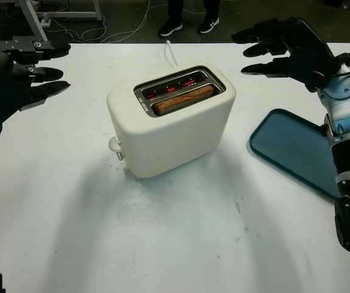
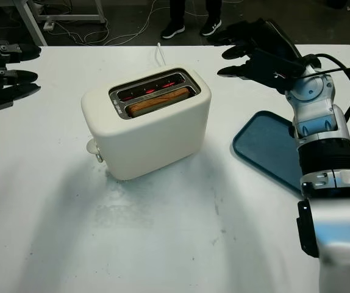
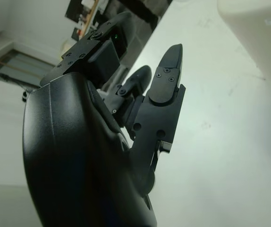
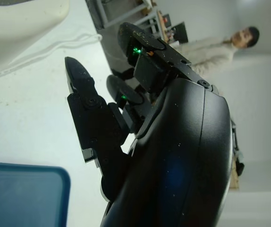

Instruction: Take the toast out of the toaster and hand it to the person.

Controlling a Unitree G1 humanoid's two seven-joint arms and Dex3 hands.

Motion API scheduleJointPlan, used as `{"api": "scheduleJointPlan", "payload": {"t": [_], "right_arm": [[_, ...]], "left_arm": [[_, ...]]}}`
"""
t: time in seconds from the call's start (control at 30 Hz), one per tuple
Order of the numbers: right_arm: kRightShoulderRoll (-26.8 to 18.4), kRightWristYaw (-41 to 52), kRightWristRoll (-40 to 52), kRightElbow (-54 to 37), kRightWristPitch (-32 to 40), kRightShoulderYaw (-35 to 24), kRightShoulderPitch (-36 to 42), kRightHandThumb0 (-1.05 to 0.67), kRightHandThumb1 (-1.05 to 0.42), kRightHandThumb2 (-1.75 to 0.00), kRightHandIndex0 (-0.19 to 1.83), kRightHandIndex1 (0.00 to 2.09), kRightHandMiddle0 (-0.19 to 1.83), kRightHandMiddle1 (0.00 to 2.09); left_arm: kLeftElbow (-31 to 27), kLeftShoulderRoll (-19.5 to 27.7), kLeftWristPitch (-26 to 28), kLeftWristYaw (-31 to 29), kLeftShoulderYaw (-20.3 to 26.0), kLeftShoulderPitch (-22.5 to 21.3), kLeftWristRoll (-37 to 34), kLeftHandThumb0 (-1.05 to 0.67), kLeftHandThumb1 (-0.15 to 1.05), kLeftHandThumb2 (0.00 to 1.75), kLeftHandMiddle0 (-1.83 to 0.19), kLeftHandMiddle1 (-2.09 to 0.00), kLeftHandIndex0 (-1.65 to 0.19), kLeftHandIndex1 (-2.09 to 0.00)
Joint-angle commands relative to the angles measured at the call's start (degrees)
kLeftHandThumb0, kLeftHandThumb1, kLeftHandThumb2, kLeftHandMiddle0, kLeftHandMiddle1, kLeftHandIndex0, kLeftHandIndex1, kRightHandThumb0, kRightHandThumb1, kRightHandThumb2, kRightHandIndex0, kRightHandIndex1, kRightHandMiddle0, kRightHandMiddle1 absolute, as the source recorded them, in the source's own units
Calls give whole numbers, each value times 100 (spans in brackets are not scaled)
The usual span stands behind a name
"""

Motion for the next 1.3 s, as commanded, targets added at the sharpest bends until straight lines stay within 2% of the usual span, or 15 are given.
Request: {"api": "scheduleJointPlan", "payload": {"t": [0.0,0.53,0.9,1.27], "right_arm": [[-36,-36,18,-153,63,-37,138,-23,-81,-1,75,23,79,0],[-101,-56,-18,-324,35,-102,243,-26,-81,0,79,19,79,0],[-76,-55,-19,-478,52,-114,307,-21,-81,0,80,15,80,0],[-72,-32,8,-607,133,-125,352,-20,-81,0,81,13,80,0]], "left_arm": [[-92,44,65,14,71,66,-47,-14,90,2,-75,-17,-73,-1],[-109,-3,-128,2,38,150,-148,-21,90,0,-77,-24,-75,-2],[-445,-35,96,38,95,299,-164,-24,91,0,-71,-26,-73,-1],[-512,-64,127,16,139,270,-280,-21,92,1,-69,-29,-72,0]]}}
